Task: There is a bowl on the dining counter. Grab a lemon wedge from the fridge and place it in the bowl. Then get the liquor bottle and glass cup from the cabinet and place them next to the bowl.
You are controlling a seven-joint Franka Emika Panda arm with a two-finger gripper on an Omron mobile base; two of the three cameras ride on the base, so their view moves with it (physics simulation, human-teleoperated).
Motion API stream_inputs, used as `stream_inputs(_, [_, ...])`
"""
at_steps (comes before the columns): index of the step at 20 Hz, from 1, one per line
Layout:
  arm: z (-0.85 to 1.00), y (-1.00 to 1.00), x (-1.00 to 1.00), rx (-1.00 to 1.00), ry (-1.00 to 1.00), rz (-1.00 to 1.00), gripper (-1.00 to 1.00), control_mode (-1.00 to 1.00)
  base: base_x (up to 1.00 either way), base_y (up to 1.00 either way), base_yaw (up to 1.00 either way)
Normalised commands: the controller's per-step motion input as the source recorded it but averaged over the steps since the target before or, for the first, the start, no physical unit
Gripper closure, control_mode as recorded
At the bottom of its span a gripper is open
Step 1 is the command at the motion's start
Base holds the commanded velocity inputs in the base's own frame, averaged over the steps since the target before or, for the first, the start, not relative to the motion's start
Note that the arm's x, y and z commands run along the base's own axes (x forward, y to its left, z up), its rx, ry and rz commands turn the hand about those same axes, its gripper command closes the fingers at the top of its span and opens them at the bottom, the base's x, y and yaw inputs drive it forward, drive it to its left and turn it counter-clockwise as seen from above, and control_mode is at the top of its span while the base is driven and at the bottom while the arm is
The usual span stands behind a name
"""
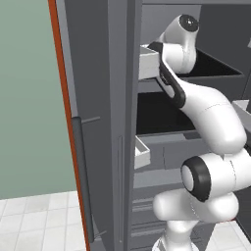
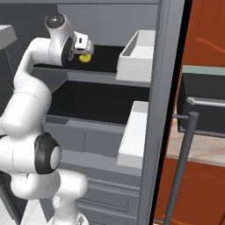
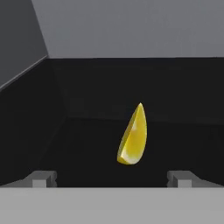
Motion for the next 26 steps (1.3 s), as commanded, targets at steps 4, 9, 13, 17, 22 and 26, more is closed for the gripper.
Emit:
stream_inputs(4, [-0.19, 0.0, 0.23, -0.05, 0.04, 0.0, -1.0, -1.0, 0.0, 0.0, 0.0])
stream_inputs(9, [-0.23, 0.0, 0.2, -0.04, 0.04, 0.0, -1.0, -1.0, 0.0, 0.0, 0.0])
stream_inputs(13, [-0.1, 0.0, 0.27, -0.01, 0.01, 0.0, -1.0, -1.0, 0.0, 0.0, 0.0])
stream_inputs(17, [-0.03, 0.0, 0.31, 0.0, 0.03, 0.0, -1.0, -1.0, 0.0, 0.0, 0.0])
stream_inputs(22, [-0.06, 0.0, 0.37, 0.0, 0.05, 0.0, -1.0, -1.0, 0.0, 0.0, 0.0])
stream_inputs(26, [-0.1, 0.0, 0.31, 0.0, 0.05, 0.0, -1.0, -1.0, 0.0, 0.0, 0.0])
